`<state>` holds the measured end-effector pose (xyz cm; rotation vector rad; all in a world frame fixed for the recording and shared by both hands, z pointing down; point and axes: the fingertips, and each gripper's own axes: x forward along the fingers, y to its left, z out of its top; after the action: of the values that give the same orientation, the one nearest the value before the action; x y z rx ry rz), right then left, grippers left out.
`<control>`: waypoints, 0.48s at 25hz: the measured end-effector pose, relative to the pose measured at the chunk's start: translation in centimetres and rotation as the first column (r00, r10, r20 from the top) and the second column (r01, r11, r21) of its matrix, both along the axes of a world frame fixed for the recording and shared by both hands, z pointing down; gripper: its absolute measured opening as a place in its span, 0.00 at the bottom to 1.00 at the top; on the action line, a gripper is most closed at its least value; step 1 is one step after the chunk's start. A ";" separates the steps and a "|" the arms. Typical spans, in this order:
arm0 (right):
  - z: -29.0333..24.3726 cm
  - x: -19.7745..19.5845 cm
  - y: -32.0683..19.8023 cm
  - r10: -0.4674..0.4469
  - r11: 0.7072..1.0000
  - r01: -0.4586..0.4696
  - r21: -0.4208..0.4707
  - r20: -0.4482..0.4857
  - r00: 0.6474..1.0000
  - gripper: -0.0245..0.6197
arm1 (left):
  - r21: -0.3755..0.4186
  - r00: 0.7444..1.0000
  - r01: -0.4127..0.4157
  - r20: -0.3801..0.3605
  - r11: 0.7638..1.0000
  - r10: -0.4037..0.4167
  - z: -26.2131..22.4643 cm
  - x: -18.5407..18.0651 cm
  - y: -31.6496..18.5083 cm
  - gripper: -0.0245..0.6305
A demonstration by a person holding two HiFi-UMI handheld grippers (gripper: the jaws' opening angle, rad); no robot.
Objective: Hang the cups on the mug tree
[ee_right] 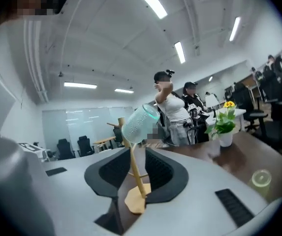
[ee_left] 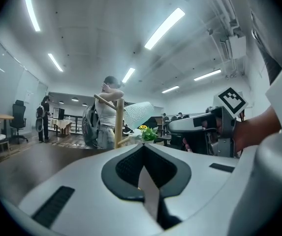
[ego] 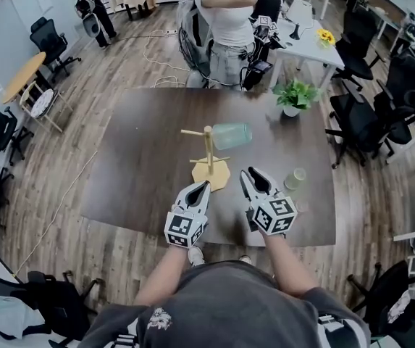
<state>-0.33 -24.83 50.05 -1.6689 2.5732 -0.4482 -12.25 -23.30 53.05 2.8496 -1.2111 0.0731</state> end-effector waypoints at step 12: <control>-0.1 -2.2 2.7 0.063 0.987 -0.015 0.159 -0.300 0.952 0.08 | 0.014 1.000 -0.020 0.002 1.000 0.020 -0.5 0.2 0.7 0.04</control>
<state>-2.58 -22.17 49.93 -1.8557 2.6879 0.0178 -12.02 -22.59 52.56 2.8746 -1.1878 0.0687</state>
